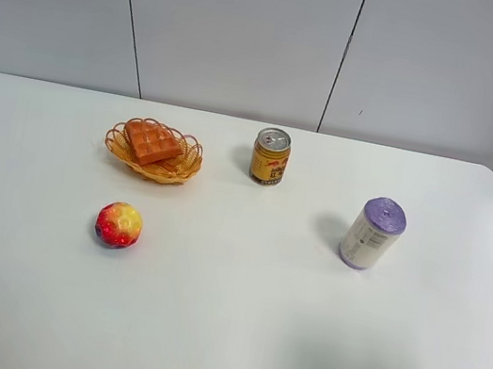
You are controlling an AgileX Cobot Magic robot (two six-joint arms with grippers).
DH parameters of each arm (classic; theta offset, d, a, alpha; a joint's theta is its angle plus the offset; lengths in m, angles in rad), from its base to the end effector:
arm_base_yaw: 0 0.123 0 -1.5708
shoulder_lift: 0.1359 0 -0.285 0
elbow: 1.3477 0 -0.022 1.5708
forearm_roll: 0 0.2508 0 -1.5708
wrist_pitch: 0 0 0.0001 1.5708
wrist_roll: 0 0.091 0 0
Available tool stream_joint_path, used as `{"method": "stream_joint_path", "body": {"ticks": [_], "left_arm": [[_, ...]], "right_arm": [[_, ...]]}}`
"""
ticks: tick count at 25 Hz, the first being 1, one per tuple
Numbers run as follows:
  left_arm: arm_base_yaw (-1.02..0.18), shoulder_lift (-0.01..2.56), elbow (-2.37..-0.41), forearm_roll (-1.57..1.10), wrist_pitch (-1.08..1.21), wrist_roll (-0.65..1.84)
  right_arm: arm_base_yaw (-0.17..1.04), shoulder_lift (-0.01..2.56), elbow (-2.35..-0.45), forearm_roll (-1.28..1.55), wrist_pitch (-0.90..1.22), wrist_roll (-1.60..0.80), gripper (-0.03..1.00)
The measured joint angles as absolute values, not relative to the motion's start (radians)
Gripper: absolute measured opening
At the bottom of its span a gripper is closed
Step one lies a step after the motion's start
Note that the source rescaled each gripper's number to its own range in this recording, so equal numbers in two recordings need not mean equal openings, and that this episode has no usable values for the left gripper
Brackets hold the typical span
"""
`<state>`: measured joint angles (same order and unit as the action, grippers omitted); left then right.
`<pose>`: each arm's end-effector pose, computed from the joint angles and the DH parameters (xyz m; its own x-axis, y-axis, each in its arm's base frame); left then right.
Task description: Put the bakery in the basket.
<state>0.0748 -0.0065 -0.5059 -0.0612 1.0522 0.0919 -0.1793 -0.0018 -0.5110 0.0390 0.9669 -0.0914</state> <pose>-0.0059 -0.0053 0.2797 -0.4362 0.0289 -0.8994 -0.0001 0.9995 0.0322 -0.0024 0.0034 0.2882 -0.3621 -0.0047 -0.9321 0.1240 0.9909 -0.0531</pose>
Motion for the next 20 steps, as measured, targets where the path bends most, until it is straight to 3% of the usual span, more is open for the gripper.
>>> {"method": "stream_joint_path", "body": {"ticks": [20], "left_arm": [[0.075,-0.006,-0.506,-0.061,1.052,0.092]], "right_arm": [[-0.179,-0.002,-0.479,0.0,1.055,0.009,0.92]]}}
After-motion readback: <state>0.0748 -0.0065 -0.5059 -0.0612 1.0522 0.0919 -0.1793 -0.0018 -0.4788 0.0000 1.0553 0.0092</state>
